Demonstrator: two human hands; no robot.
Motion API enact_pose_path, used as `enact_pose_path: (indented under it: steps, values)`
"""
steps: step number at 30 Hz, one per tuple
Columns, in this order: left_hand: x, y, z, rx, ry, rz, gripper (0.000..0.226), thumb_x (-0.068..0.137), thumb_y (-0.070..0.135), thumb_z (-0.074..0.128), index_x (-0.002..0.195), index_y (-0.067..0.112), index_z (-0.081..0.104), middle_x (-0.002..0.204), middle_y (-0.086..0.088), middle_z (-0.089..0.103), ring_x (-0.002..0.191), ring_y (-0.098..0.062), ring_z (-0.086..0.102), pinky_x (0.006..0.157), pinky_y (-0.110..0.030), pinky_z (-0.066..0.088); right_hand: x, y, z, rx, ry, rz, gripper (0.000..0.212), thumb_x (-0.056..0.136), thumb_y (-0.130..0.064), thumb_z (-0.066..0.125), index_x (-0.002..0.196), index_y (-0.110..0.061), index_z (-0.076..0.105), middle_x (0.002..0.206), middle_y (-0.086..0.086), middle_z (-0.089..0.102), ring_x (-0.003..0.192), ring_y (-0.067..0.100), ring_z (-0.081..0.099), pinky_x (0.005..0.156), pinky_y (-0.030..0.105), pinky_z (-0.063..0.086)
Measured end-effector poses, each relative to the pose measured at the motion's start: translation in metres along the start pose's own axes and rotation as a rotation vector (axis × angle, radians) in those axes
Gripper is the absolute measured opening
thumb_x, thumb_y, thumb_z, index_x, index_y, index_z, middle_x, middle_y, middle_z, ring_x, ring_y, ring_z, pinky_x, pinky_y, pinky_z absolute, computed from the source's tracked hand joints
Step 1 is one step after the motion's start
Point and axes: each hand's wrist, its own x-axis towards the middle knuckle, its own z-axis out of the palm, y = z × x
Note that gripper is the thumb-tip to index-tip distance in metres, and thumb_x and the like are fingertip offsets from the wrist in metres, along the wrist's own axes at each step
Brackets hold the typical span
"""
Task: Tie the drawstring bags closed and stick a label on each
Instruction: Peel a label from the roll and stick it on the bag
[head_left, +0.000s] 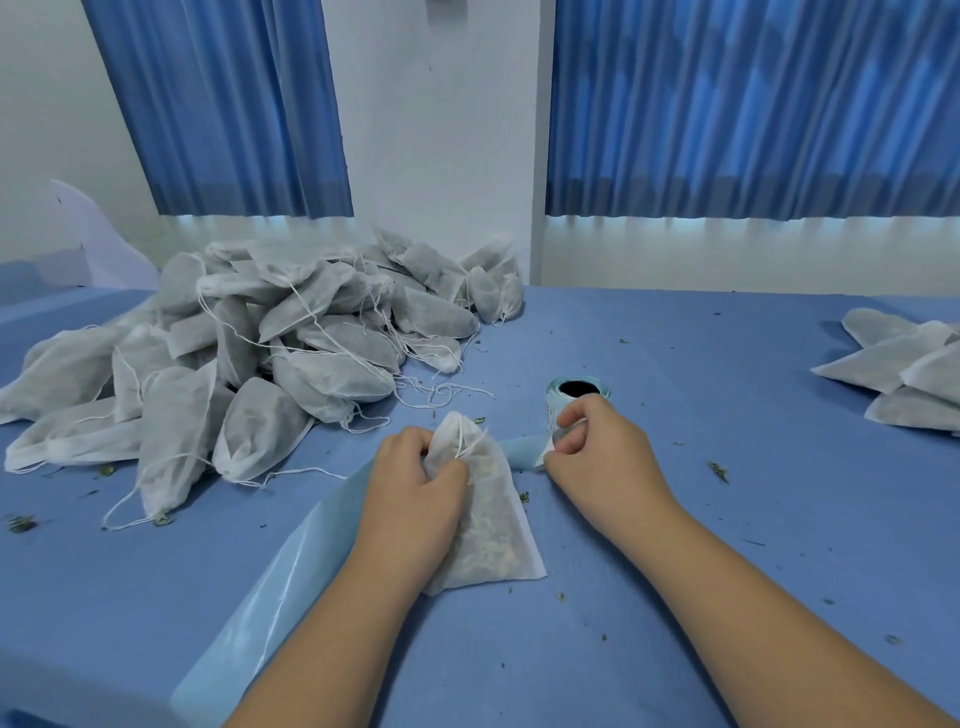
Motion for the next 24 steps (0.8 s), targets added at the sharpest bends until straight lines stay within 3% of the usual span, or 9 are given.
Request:
enact_pose_path:
  steps: [4,10,17,21,24]
  values:
    - [0.0,0.0,0.0,0.0,0.0,-0.004,0.007,0.085,0.013,0.053,0.09,0.017,0.058,0.1,0.003,0.054,0.086,-0.006,0.052,0.062,-0.019,0.032,-0.002,0.001,-0.004,-0.028,0.014,0.062,0.017,0.08,-0.01,0.06,0.081,-0.025,0.051,0.083,-0.007,0.062,0.075,0.007,0.055,0.057,0.02,0.039]
    - [-0.001,0.001,-0.001,0.009,-0.001,-0.019,0.005,0.086,0.014,0.054,0.089,0.016,0.057,0.099,0.003,0.054,0.086,-0.008,0.052,0.062,-0.021,0.033,-0.003,0.002,-0.01,-0.041,-0.085,0.104,0.017,0.081,-0.013,0.059,0.091,-0.027,0.057,0.071,-0.012,0.051,0.062,0.004,0.048,0.052,0.021,0.033]
    - [-0.003,0.002,-0.002,-0.02,-0.017,-0.019,0.008,0.087,0.014,0.054,0.091,0.018,0.059,0.102,0.003,0.055,0.086,-0.009,0.054,0.064,-0.023,0.035,-0.008,0.002,-0.019,-0.053,-0.168,0.098,0.024,0.082,-0.015,0.056,0.097,-0.032,0.057,0.072,-0.012,0.046,0.06,0.004,0.045,0.05,0.02,0.032]
    - [-0.007,0.004,-0.004,-0.04,-0.029,0.043,0.012,0.086,0.014,0.056,0.09,0.025,0.059,0.101,0.009,0.053,0.08,0.006,0.051,0.063,-0.015,0.035,-0.007,0.006,-0.031,0.075,-0.168,0.069,0.024,0.083,-0.01,0.053,0.092,-0.032,0.059,0.063,-0.011,0.042,0.047,0.003,0.04,0.044,0.012,0.031]
    - [-0.012,0.006,-0.004,-0.001,-0.05,0.17,0.018,0.087,0.01,0.059,0.091,0.027,0.06,0.101,0.01,0.052,0.082,0.009,0.05,0.067,-0.005,0.035,-0.009,0.009,-0.045,0.226,-0.161,0.053,0.031,0.083,-0.004,0.052,0.092,-0.032,0.063,0.061,-0.011,0.041,0.056,0.013,0.042,0.056,0.027,0.037]
